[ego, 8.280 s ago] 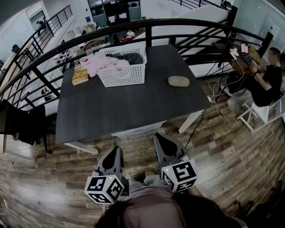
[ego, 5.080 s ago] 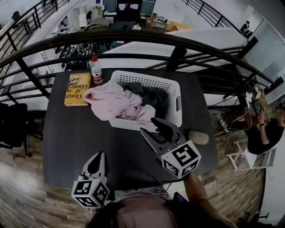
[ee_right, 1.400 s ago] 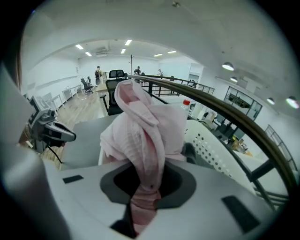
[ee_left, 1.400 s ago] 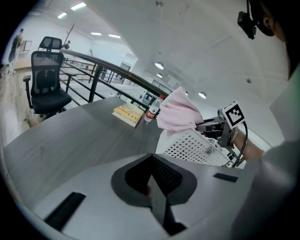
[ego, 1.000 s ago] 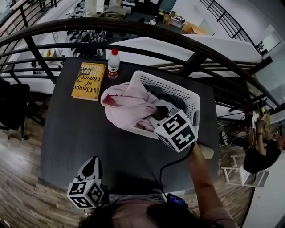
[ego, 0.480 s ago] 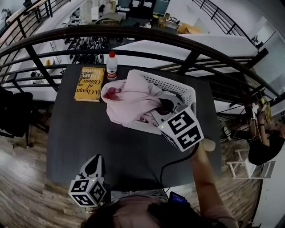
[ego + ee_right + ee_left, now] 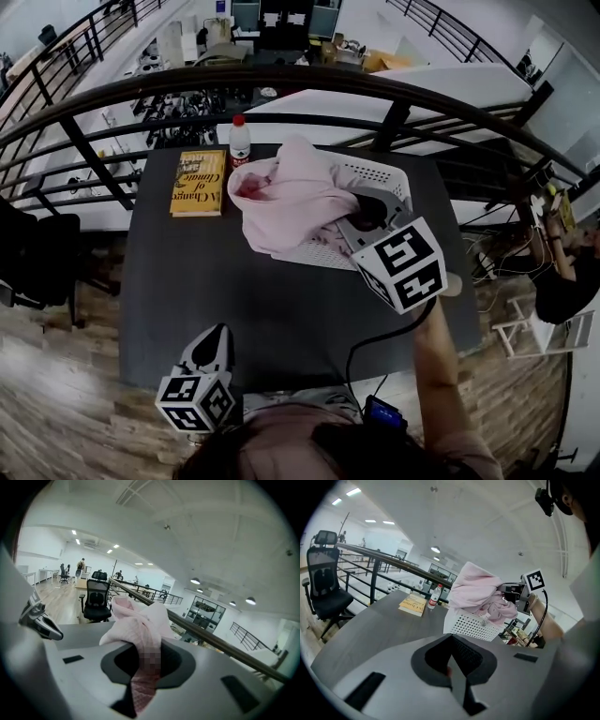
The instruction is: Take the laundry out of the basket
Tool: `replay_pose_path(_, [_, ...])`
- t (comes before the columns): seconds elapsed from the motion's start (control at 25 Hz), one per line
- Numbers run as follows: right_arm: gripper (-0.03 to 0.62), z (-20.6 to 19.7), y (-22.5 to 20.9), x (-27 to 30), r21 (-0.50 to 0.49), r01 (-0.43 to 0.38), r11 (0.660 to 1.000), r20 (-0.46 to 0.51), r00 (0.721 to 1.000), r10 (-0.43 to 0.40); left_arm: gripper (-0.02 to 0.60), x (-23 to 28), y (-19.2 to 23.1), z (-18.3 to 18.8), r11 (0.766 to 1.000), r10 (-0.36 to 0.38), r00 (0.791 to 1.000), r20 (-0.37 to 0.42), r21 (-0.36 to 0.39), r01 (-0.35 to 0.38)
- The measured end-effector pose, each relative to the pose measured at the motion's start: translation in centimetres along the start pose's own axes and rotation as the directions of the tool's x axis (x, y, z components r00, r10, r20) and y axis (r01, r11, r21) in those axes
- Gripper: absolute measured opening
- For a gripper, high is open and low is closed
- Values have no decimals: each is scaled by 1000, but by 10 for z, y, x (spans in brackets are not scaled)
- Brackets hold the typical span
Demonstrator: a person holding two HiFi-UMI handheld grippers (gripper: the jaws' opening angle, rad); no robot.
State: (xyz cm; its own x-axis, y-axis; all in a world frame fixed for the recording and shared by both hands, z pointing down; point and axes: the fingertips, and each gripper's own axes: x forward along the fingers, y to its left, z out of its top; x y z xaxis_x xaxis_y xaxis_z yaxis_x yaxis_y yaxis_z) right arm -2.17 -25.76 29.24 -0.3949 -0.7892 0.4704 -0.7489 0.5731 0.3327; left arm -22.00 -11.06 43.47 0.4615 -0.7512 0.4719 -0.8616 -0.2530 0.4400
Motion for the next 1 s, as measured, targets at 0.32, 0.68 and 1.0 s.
replay_pose_path(0.32, [78, 4, 6, -44, 58, 83, 995, 32, 996, -85, -2, -23, -6, -8, 997, -53, 999, -6, 48, 53])
replay_pose_path(0.68, [78, -6, -1, -97, 115, 145, 983, 78, 985, -155, -2, -22, -23, -15, 993, -85, 996, -20, 83, 86])
replay_pose_path(1.0, [78, -36, -24, -156, 160, 183, 970, 89, 976, -199, -2, -7, -80, -30, 984, -135, 990, -34, 109, 138])
